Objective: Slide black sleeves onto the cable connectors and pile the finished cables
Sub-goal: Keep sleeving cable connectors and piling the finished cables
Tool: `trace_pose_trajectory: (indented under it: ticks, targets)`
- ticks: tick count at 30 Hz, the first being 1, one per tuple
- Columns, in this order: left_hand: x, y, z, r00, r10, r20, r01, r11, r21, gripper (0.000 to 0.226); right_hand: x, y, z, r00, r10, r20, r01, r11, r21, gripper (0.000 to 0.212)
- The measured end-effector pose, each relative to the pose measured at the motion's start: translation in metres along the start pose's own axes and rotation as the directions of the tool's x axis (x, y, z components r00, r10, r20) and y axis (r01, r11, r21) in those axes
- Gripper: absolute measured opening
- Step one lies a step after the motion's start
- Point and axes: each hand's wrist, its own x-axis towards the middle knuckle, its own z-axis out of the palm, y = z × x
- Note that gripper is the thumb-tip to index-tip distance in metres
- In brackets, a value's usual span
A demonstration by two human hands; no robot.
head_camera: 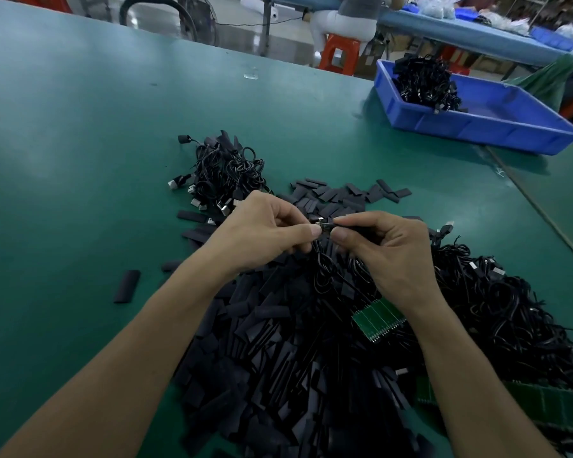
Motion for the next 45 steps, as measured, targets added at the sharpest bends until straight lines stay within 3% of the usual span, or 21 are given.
trace_pose_trajectory:
  ticks: [6, 16, 23, 26, 28, 31, 35, 45]
  targets:
    - [0.002, -0.002, 0.003, 0.999, 0.025, 0.024, -0.025, 1.0, 0.012, 0.016, 0.003, -0.002, -0.001, 0.997, 0.033, 0.071, -0.031, 0.999, -0.031, 0.027]
    - [0.002, -0.003, 0.001, 0.996, 0.045, 0.073, -0.044, 0.999, -0.017, 0.012, 0.0, 0.001, 0.0, 0.999, 0.041, 0.029, -0.041, 0.999, -0.006, 0.015]
    - [0.001, -0.001, 0.003, 0.993, 0.045, 0.105, -0.048, 0.999, 0.019, 0.012, 0.0, -0.004, 0.001, 0.994, 0.058, 0.088, -0.06, 0.998, 0.019, 0.023]
    - [0.001, -0.002, 0.004, 0.996, 0.043, 0.081, -0.042, 0.999, -0.006, 0.012, 0.0, -0.003, 0.003, 0.999, 0.036, 0.029, -0.036, 0.999, 0.006, 0.031]
    - [0.002, -0.004, 0.005, 0.998, 0.036, 0.045, -0.037, 0.999, 0.002, 0.015, 0.0, 0.0, 0.005, 0.995, 0.056, -0.088, -0.058, 0.998, -0.011, 0.037]
    - [0.003, -0.006, 0.004, 0.999, 0.034, -0.003, -0.034, 0.999, 0.014, 0.018, 0.002, 0.002, 0.009, 0.969, 0.088, -0.232, -0.08, 0.996, 0.043, 0.029]
    - [0.003, -0.006, 0.005, 0.998, 0.054, -0.03, -0.054, 0.999, -0.005, 0.015, 0.001, 0.001, 0.016, 0.961, 0.113, -0.252, -0.088, 0.99, 0.111, 0.024]
    - [0.001, -0.006, 0.011, 0.994, 0.103, -0.04, -0.101, 0.994, 0.031, 0.015, -0.01, 0.003, 0.038, 0.938, 0.155, -0.311, -0.08, 0.967, 0.242, 0.036]
